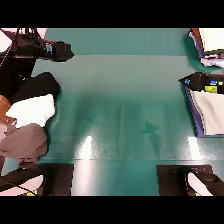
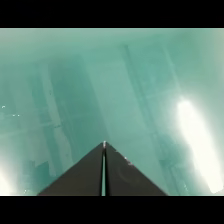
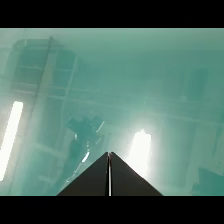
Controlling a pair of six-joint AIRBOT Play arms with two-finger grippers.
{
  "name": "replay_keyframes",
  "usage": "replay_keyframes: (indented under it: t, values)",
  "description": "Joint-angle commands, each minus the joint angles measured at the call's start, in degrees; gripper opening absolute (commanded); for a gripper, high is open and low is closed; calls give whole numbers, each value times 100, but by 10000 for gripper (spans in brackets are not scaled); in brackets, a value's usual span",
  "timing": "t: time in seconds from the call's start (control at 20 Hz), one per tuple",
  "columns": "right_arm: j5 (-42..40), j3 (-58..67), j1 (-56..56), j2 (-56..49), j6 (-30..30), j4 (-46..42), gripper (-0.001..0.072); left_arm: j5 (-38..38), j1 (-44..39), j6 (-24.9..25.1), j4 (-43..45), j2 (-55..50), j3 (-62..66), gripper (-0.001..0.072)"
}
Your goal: Fold the shirts.
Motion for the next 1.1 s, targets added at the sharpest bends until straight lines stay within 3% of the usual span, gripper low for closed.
replay_keyframes:
  t: [0.0,0.5,0.65,0.7,0.75,0.8,0.9,1.05]
  values:
    - [-4,7,9,4,0,4,17,4,-2,0,0,-2,0,27]
    - [-2,7,9,4,-2,2,17,15,-4,0,0,-2,0,27]
    - [-4,7,9,2,0,2,17,422,15,31,138,-2,0,29]
    - [-2,7,9,4,-2,2,18,435,52,24,514,-2,0,121]
    - [0,7,9,4,0,4,17,417,74,-114,1167,-15,-2,413]
    - [-2,7,9,4,0,2,17,321,133,-446,1956,-68,-2,549]
    - [-2,7,9,4,0,4,17,-4,450,-844,2916,-302,-2,550]
    - [2,7,9,4,0,4,17,-63,1150,-905,2850,-820,-284,551]
